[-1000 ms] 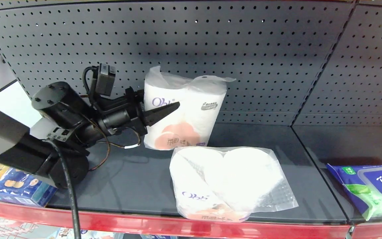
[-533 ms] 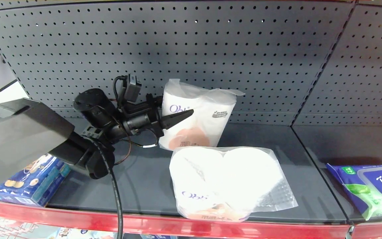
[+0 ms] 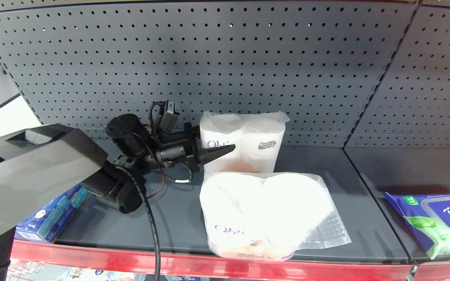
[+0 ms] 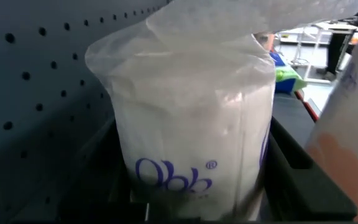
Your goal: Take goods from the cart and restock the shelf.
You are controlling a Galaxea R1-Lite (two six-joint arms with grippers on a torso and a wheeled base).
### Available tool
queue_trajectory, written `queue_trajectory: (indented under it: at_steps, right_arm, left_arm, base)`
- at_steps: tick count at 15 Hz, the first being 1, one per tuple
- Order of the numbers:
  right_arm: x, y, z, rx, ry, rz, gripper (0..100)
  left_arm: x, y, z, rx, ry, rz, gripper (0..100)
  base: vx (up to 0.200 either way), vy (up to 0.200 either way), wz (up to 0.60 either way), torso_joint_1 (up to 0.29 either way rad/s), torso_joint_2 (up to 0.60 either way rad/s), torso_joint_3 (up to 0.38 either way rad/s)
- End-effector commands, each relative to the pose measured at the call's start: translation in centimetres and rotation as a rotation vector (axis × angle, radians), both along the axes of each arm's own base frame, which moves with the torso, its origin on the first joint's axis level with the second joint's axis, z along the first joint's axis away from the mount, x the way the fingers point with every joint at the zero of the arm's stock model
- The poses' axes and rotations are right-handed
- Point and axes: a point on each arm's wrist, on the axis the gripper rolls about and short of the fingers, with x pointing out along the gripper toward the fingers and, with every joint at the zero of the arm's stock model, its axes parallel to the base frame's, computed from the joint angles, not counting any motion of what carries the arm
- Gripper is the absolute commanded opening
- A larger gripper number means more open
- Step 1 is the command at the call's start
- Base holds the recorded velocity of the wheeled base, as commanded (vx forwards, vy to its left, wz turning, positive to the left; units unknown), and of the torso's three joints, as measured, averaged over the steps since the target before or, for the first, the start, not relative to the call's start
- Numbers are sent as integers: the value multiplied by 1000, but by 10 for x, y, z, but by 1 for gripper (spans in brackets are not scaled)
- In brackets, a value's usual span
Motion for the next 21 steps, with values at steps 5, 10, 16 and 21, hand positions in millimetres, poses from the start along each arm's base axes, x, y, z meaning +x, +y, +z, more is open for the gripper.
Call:
queue_trajectory:
  at_steps: [5,10,16,21]
  right_arm:
    - [1,0,-3,4,13,-1,100]
    - [1,0,-2,2,10,-1,100]
    - [0,0,-2,0,5,-3,100]
    - [-1,0,-4,1,7,-4,100]
  left_arm:
    - [11,12,-3,29,-22,-57,0]
    - [13,1,-1,19,-14,-83,0]
    - [11,-7,2,16,-19,-113,0]
    - [5,0,15,5,-23,-96,100]
  base:
    - [0,0,0,0,0,0]
    - [0,0,0,0,0,0]
    - [0,0,0,0,0,0]
    - [0,0,0,0,0,0]
